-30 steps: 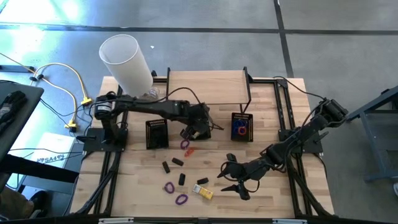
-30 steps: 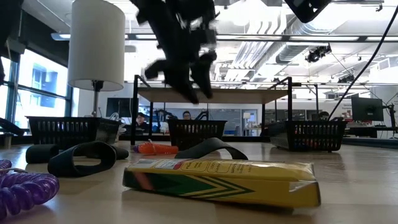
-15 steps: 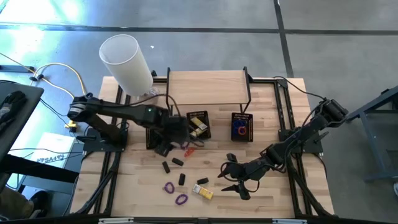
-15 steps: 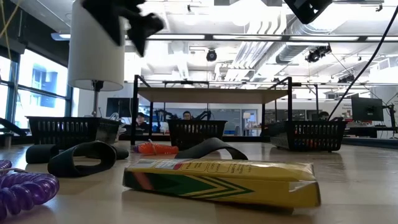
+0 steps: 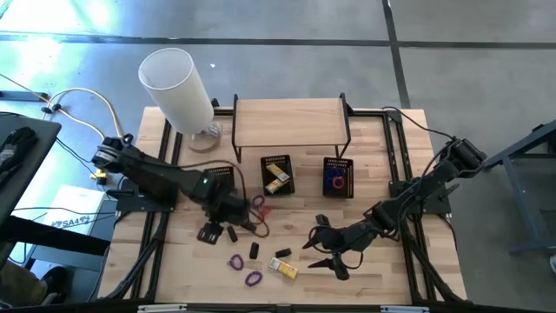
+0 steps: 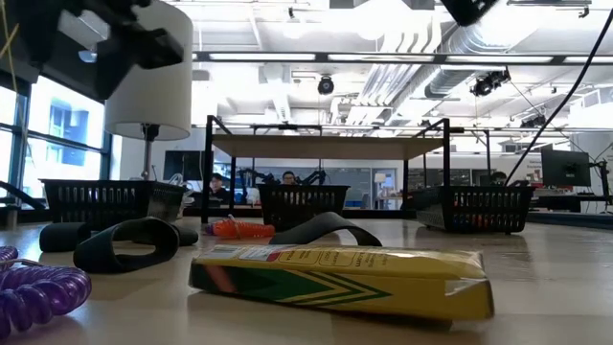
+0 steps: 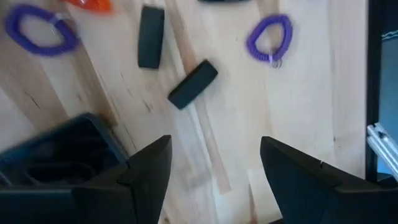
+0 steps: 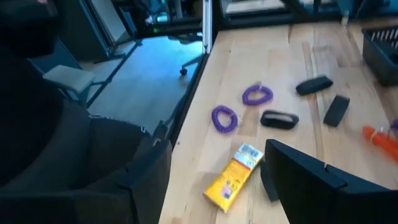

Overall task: Pick & Place Office Desk Supplies
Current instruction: Put the purple spring keychain into the right black bin

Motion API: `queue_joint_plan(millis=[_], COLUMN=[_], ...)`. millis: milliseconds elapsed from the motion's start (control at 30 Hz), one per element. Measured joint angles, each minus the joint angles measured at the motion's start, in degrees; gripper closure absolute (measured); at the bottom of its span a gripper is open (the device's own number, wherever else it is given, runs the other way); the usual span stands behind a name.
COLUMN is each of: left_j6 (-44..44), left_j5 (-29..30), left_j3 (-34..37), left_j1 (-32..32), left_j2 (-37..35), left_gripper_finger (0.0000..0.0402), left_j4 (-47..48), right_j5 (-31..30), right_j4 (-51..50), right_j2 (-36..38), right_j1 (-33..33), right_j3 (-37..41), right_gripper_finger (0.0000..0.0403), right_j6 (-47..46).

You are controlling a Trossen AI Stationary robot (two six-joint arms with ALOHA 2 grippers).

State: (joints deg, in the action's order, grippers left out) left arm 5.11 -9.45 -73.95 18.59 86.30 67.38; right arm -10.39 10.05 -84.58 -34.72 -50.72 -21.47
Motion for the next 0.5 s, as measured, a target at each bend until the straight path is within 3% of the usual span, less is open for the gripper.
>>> queue_joint_plan(millis=[267,500], left_j6=[7.0,12.7], left_j5=[0.5,2.0], left_j3=[6.7,10.9], left_j1=[8.3,14.0], left_j2=[-0.2,-1.8], left_gripper_finger=[0.0164,0.0164], left_j4=[-5.2,-12.9], right_j5=[-4.4,-5.9], right_j4=[4.3,-3.9], right_j2=[0.0,0.0], right_j1=[0.0,1.0], right_j3=[0.0,-5.9], right_gripper_finger=[0.0155,0.0174], right_j6=[5.5,6.5])
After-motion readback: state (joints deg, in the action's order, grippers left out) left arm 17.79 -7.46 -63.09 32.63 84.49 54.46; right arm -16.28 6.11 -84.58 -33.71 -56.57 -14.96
